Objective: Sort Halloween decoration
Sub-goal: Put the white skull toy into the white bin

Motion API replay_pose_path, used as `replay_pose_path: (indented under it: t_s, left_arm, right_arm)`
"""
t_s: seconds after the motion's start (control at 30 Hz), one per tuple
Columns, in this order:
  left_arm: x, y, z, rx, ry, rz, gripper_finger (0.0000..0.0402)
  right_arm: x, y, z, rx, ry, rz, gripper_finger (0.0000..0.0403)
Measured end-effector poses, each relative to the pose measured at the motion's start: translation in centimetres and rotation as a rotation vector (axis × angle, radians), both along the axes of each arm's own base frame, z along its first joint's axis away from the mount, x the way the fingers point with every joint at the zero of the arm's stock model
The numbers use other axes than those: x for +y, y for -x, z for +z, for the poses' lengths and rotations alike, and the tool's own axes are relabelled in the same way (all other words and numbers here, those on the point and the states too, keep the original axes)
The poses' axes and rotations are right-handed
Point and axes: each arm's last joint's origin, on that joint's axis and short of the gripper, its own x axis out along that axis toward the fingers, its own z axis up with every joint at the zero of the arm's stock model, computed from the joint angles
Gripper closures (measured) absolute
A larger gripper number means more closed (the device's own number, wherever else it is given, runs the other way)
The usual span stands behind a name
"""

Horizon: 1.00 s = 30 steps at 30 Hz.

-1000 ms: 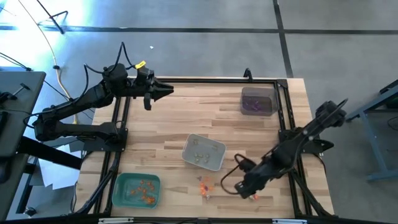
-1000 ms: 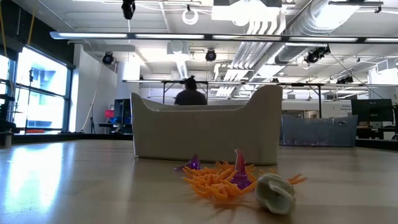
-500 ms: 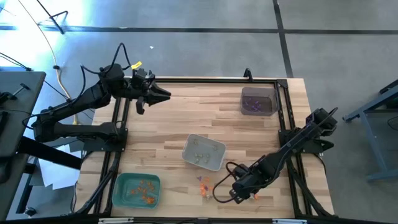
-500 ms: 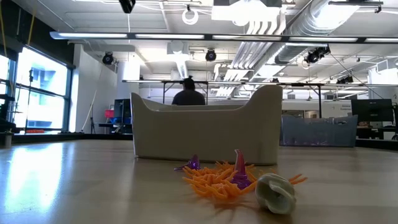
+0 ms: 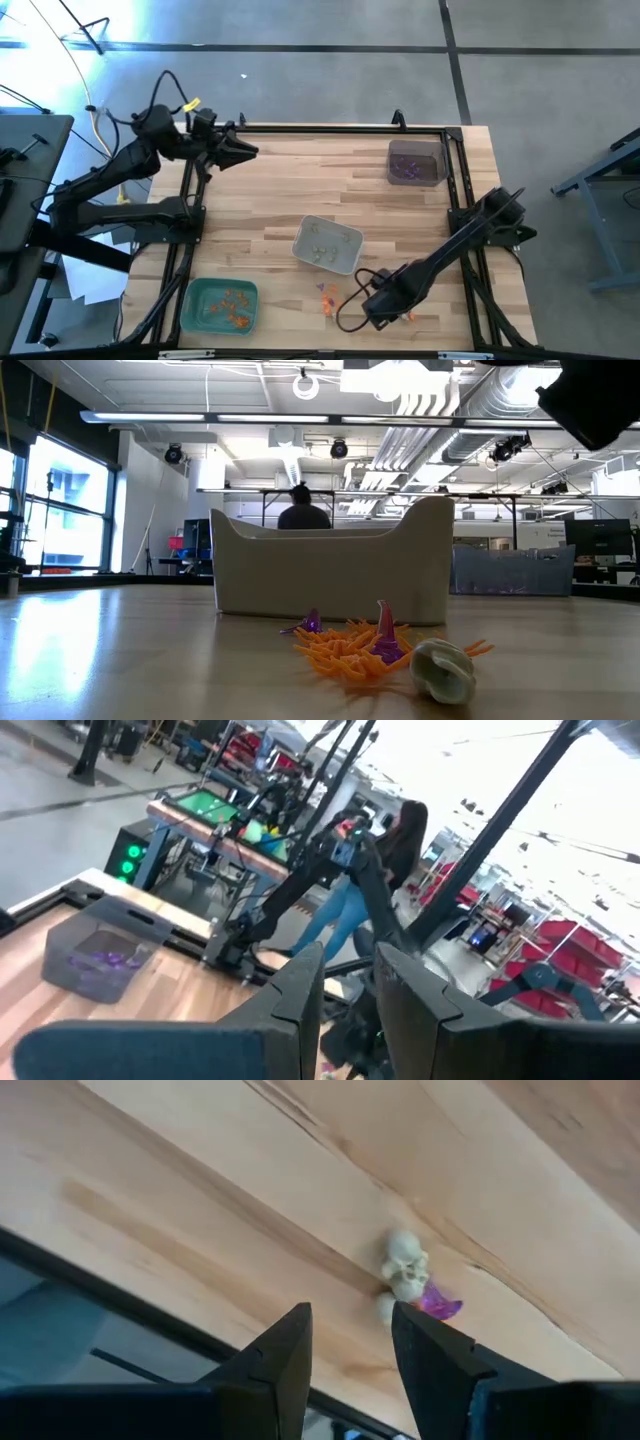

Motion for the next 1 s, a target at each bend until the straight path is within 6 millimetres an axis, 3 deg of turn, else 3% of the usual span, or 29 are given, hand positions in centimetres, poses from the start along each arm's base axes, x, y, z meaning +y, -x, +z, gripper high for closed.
replay_pose_path:
  t_s: [0.43,0.73,1.0]
  left_arm:
    - [-1.3,2.7,1.2,-0.092,-0.062,0.007,0.0326]
    - [-1.4,2.8,1.3,-0.096,-0.064,0.008,0.0326]
    - [-1.4,2.8,1.3,-0.096,-0.063,0.010,0.0326]
  right_arm:
    - [0.2,-0.2,-2.9,0.089,0.056,0.084,0.0267]
    - [-0.3,0.2,-4.0,0.112,0.105,0.097,0.0267]
    - [-0.8,0.3,-6.0,0.073,0.025,0.076,0.0267]
